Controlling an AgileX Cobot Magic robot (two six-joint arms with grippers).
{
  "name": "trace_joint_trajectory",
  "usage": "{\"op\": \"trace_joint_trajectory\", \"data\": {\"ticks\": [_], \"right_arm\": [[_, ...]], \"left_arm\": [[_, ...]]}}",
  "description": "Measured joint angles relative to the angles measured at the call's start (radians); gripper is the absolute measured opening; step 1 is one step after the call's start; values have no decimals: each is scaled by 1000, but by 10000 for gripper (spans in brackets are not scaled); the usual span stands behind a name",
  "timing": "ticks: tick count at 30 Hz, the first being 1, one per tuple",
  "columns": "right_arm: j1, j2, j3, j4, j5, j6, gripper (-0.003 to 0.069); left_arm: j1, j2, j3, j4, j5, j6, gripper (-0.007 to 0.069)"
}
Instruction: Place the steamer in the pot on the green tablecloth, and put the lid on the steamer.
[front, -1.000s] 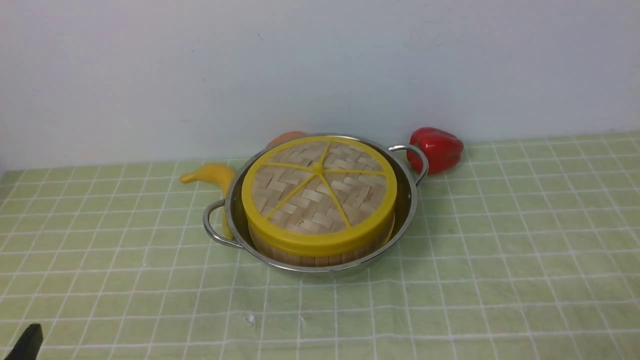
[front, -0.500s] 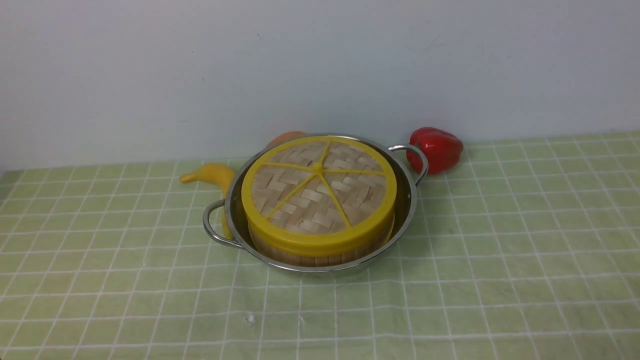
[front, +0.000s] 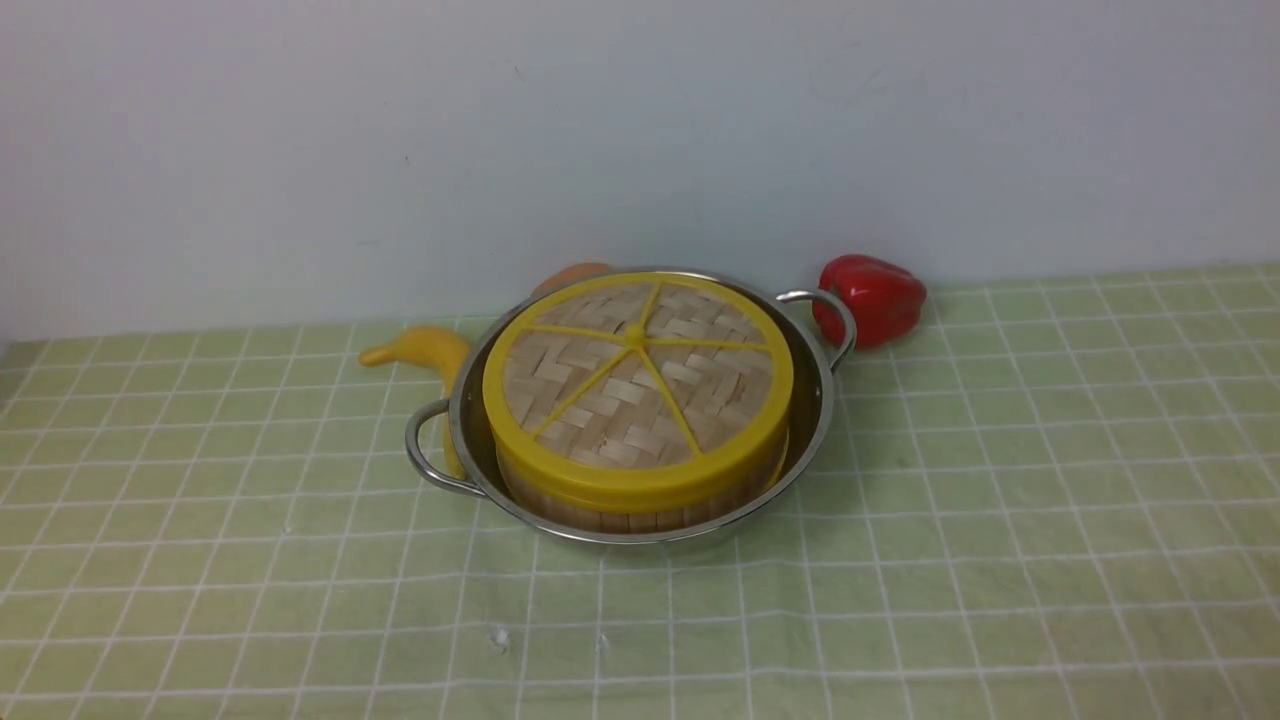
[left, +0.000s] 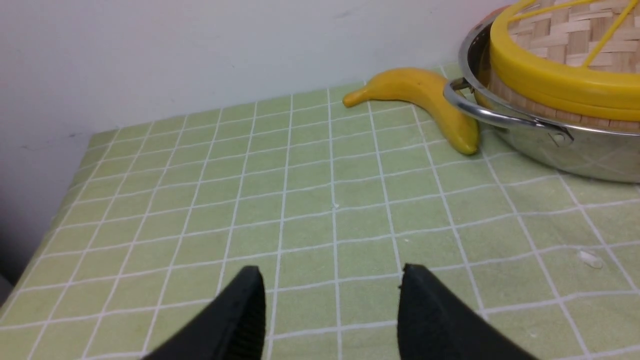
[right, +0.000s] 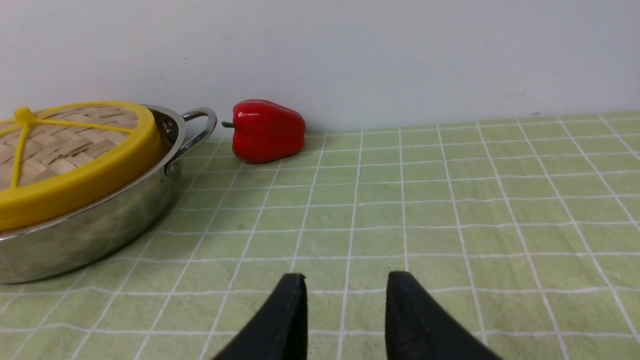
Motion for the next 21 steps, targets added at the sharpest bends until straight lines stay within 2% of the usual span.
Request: {"op": "trace_joint_trajectory", "data": {"ticks": [21], "right_arm": [[0,0,0,0,0,0,242]], "left_arm": [[0,0,71,0,-69,37,344]]}}
